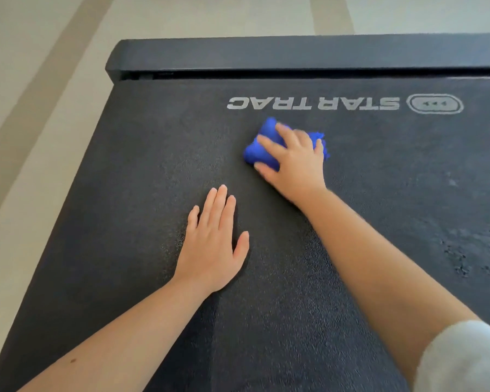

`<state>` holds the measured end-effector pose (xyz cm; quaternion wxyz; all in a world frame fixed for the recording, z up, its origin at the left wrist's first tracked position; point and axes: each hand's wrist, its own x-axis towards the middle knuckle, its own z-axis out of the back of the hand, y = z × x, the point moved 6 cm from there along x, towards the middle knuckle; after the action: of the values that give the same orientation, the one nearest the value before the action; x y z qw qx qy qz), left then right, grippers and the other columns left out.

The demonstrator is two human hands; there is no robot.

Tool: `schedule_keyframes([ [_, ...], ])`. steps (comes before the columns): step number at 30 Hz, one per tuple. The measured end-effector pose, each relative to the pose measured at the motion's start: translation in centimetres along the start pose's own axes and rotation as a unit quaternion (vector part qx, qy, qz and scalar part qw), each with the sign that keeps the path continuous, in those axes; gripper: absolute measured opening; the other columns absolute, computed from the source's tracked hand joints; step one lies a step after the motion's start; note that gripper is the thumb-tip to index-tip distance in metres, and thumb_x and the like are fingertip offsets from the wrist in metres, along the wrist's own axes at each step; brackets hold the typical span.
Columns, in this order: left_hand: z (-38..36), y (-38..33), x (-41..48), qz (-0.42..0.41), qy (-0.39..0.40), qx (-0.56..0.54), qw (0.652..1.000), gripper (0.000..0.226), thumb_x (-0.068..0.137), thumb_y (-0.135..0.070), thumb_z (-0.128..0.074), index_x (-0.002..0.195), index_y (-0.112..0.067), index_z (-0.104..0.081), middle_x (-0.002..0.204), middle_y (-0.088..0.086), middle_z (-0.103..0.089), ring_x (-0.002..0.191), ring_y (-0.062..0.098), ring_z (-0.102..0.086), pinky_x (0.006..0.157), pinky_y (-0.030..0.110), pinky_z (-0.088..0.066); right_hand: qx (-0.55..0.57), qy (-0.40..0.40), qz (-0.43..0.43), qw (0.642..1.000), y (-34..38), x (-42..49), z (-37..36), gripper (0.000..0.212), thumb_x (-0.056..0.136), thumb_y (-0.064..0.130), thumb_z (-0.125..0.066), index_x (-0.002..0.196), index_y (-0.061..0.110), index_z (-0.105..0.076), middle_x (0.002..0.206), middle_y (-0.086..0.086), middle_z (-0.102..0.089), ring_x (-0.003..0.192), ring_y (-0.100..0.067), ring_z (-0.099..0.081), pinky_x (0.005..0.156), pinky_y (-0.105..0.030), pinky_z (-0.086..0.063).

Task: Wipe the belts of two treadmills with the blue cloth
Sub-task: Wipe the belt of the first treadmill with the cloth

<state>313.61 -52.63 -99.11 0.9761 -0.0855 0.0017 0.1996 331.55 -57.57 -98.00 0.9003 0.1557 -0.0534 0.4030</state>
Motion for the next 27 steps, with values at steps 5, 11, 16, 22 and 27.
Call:
schedule_keyframes([
  [5, 0.0, 0.0, 0.0, 0.005, -0.003, -0.001, 1.0, 0.068, 0.086, -0.044, -0.024, 0.139, -0.002, -0.037, 0.152, 0.013, -0.025, 0.141, 0.026, -0.021, 0.109, 0.048, -0.024, 0.001, -0.037, 0.095, 0.995, 1.3, -8.4, 1.3, 0.048, 0.077, 0.054, -0.05, 0.115, 0.03, -0.066, 0.128, -0.007, -0.058, 0.109, -0.033, -0.058, 0.085, -0.054, -0.04],
  [11, 0.0, 0.1, -0.1, 0.004, -0.009, -0.007, 1.0, 0.069, 0.087, -0.046, -0.022, 0.142, -0.006, -0.034, 0.154, 0.008, -0.02, 0.142, 0.021, -0.015, 0.111, 0.043, -0.017, 0.005, -0.012, 0.045, 0.999, -1.7, -0.7, 0.4, 0.051, 0.078, 0.056, -0.05, 0.119, 0.03, -0.064, 0.133, -0.008, -0.054, 0.113, -0.036, -0.053, 0.089, -0.062, -0.036],
  [16, 0.0, 0.4, -0.1, -0.002, -0.012, -0.002, 1.0, 0.067, 0.089, -0.047, -0.023, 0.143, -0.008, -0.031, 0.155, 0.007, -0.018, 0.143, 0.019, -0.012, 0.111, 0.04, -0.011, -0.036, 0.035, -0.074, 0.996, -5.6, 8.6, -1.0, 0.053, 0.09, 0.056, -0.046, 0.139, 0.04, -0.037, 0.153, 0.003, -0.024, 0.137, -0.028, -0.023, 0.108, -0.057, -0.016],
  [22, 0.0, 0.4, -0.1, -0.001, -0.011, 0.002, 1.0, 0.065, 0.09, -0.047, -0.025, 0.143, -0.009, -0.031, 0.155, 0.005, -0.018, 0.143, 0.017, -0.01, 0.111, 0.04, -0.011, -0.046, 0.054, -0.087, 0.994, -6.4, 10.4, -1.0, 0.053, 0.091, 0.054, -0.044, 0.141, 0.04, -0.033, 0.152, 0.001, -0.023, 0.135, -0.028, -0.024, 0.109, -0.056, -0.016],
  [27, 0.2, 0.2, -0.1, -0.003, -0.019, -0.021, 1.0, 0.067, 0.088, -0.047, -0.025, 0.143, -0.008, -0.032, 0.155, 0.005, -0.017, 0.143, 0.017, -0.01, 0.112, 0.039, -0.012, -0.028, 0.0, -0.028, 0.999, -4.1, 0.9, 0.7, 0.05, 0.085, 0.05, -0.052, 0.132, 0.033, -0.051, 0.143, -0.006, -0.042, 0.124, -0.033, -0.041, 0.097, -0.058, -0.028],
])
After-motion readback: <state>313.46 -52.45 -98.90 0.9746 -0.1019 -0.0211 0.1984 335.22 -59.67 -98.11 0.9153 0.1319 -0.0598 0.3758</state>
